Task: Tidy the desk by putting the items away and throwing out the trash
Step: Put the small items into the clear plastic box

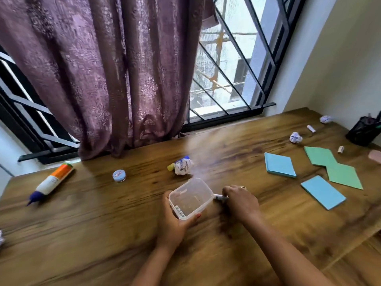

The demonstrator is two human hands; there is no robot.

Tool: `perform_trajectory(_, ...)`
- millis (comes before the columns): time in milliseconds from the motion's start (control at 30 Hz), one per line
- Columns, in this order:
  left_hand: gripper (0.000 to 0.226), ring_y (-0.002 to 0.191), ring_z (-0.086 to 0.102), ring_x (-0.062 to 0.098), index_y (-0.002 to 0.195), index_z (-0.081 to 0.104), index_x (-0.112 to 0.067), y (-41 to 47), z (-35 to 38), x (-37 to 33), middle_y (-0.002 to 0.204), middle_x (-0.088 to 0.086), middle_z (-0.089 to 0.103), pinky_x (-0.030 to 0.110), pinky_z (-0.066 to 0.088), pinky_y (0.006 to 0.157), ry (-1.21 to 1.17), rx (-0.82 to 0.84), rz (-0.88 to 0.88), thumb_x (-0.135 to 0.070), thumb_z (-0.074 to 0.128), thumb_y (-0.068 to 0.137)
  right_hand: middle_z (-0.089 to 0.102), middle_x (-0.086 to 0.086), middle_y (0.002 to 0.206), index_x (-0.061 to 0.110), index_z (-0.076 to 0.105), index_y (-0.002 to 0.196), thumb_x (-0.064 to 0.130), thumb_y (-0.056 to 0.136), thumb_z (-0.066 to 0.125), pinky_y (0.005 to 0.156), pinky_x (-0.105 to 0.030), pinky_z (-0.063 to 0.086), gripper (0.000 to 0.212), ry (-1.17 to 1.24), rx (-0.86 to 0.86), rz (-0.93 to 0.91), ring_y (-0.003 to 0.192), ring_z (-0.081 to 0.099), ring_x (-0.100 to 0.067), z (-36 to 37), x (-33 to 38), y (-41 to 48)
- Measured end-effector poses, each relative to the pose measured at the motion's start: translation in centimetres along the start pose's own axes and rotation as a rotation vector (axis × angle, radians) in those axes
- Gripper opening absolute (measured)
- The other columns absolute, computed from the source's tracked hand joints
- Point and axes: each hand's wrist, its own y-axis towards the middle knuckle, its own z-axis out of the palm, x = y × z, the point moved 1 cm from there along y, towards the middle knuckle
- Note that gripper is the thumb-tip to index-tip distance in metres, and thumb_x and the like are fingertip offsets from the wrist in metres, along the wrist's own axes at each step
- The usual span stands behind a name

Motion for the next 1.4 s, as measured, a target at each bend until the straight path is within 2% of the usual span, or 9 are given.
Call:
perform_trajectory(200, 0.081, 0.096, 0.059, -0.007, 0.117, 0.044, -0.023, -0.3, 2.5, -1.1, 0.109, -0.013, 0.060, 0.007, 0.045, 0.078, 0.078, -0.084, 0.035, -0.022, 0.092, 0.052, 0.058, -0.004, 0.100, 0.013, 0.064, 0.098, 0.021, 0.091, 0.059, 0.074, -0.030, 0.042, 0.013, 0.338, -0.213, -0.113, 0.089, 0.057, -0.023, -5.1, 1.5, 1.0)
perform_trajectory(400, 0.080, 0.093, 0.057, -0.010, 0.116, 0.042, -0.022, 0.0, 3.6, -1.4, 0.107, -0.013, 0.059, 0.002, 0.041, 0.074, 0.087, -0.092, 0.030, -0.018, 0.092, 0.053, 0.061, -0.006, 0.100, 0.010, 0.064, 0.098, 0.015, 0.092, 0.054, 0.071, -0.026, 0.040, 0.013, 0.338, -0.164, -0.273, 0.086, 0.060, -0.023, -6.2, 3.6, 0.9)
perform_trajectory(467, 0.080, 0.092, 0.058, -0.010, 0.117, 0.043, -0.020, 0.0, 3.6, -1.7, 0.106, -0.012, 0.061, 0.003, 0.042, 0.074, 0.079, -0.079, 0.028, -0.018, 0.092, 0.053, 0.064, -0.009, 0.104, 0.009, 0.064, 0.099, 0.015, 0.091, 0.055, 0.075, -0.030, 0.043, 0.013, 0.253, -0.024, -0.301, 0.094, 0.060, -0.026, -5.4, 4.0, 1.3)
perform_trajectory(633, 0.088, 0.098, 0.064, 0.004, 0.123, 0.044, -0.018, -0.1, 3.5, -2.0, 0.110, -0.014, 0.065, 0.025, 0.053, 0.080, 0.037, -0.064, -0.027, -0.039, 0.090, 0.051, 0.066, -0.014, 0.105, 0.004, 0.066, 0.098, 0.005, 0.088, 0.055, 0.078, -0.031, 0.047, 0.015, -0.116, 0.219, -0.461, 0.098, 0.063, -0.028, -2.5, 6.4, 3.0)
perform_trajectory(867, 0.079, 0.104, 0.062, 0.000, 0.124, 0.044, -0.013, -0.2, 3.3, -2.6, 0.116, -0.008, 0.064, 0.019, 0.050, 0.086, 0.081, -0.064, 0.025, -0.017, 0.088, 0.059, 0.067, -0.006, 0.107, 0.010, 0.064, 0.104, 0.015, 0.088, 0.051, 0.079, -0.030, 0.043, 0.021, -0.335, 0.167, -0.571, 0.098, 0.063, -0.024, -1.3, 7.6, 4.3)
perform_trajectory(1000, 0.084, 0.097, 0.064, 0.001, 0.123, 0.046, -0.017, -0.3, 3.3, -2.8, 0.109, -0.010, 0.066, 0.019, 0.051, 0.081, 0.107, -0.074, 0.018, -0.038, 0.086, 0.052, 0.067, -0.011, 0.107, 0.008, 0.065, 0.101, 0.016, 0.086, 0.053, 0.080, -0.029, 0.042, 0.021, -0.216, 0.194, -0.491, 0.100, 0.062, -0.027, -0.5, 7.4, 4.5)
perform_trajectory(1233, 0.084, 0.094, 0.064, 0.001, 0.121, 0.045, -0.020, -0.4, 3.3, -2.7, 0.106, -0.009, 0.066, 0.021, 0.052, 0.079, 0.163, -0.085, 0.014, -0.041, 0.088, 0.051, 0.065, -0.018, 0.106, 0.001, 0.065, 0.099, 0.007, 0.084, 0.049, 0.070, -0.028, 0.040, 0.022, 0.029, 0.220, -0.391, 0.102, 0.061, -0.031, -0.3, 6.8, 4.3)
perform_trajectory(1333, 0.089, 0.094, 0.064, 0.001, 0.122, 0.044, -0.020, -0.5, 3.2, -2.7, 0.108, -0.007, 0.066, 0.016, 0.051, 0.076, 0.166, -0.094, 0.019, -0.046, 0.089, 0.049, 0.067, -0.016, 0.104, 0.003, 0.069, 0.099, 0.007, 0.085, 0.053, 0.079, -0.031, 0.051, 0.021, 0.174, 0.163, -0.372, 0.103, 0.061, -0.031, -1.6, 6.1, 3.6)
perform_trajectory(1400, 0.085, 0.093, 0.064, 0.001, 0.120, 0.044, -0.021, -0.7, 3.4, -2.6, 0.107, -0.006, 0.066, 0.009, 0.047, 0.073, 0.180, -0.112, 0.028, -0.036, 0.091, 0.051, 0.067, -0.012, 0.110, 0.007, 0.070, 0.105, 0.010, 0.088, 0.055, 0.085, -0.033, 0.050, 0.022, 0.265, 0.129, -0.366, 0.105, 0.060, -0.027, -3.1, 5.1, 2.6)
